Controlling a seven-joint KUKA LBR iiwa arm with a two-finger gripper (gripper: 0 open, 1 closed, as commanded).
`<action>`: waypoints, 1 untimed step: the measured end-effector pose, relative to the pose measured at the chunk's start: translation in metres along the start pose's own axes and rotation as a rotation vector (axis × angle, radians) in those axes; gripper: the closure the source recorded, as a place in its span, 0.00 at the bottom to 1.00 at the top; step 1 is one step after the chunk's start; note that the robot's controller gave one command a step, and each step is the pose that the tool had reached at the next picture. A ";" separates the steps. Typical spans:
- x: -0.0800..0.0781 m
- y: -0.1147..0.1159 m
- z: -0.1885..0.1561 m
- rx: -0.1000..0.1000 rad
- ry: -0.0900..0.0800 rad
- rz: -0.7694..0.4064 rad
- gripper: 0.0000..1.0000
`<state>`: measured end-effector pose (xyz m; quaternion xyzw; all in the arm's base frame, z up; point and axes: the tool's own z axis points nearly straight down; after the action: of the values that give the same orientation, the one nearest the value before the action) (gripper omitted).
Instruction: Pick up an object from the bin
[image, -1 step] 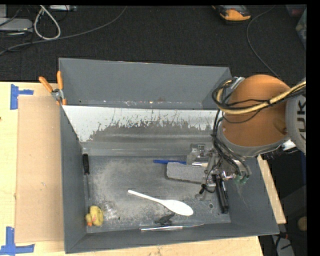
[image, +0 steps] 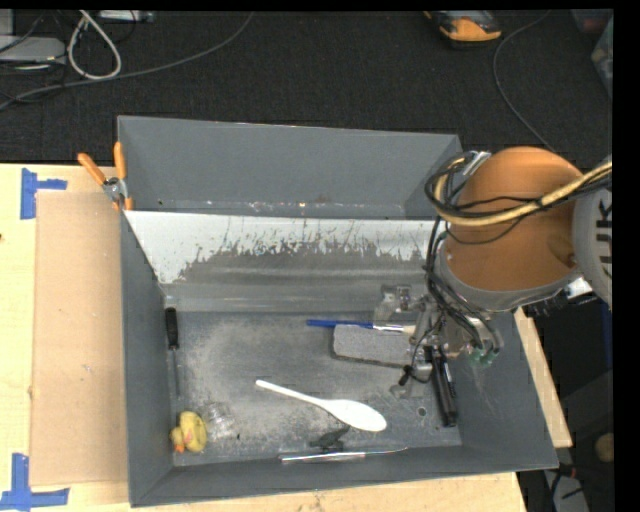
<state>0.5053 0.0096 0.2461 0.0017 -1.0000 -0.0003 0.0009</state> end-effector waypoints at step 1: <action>0.006 0.019 0.084 0.000 -0.003 -0.055 0.00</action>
Offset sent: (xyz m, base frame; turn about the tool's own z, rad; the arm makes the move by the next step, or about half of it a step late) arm -0.0195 0.0425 -0.1761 -0.1396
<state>0.4988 0.0283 0.1626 0.0292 -0.9996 -0.0004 -0.0006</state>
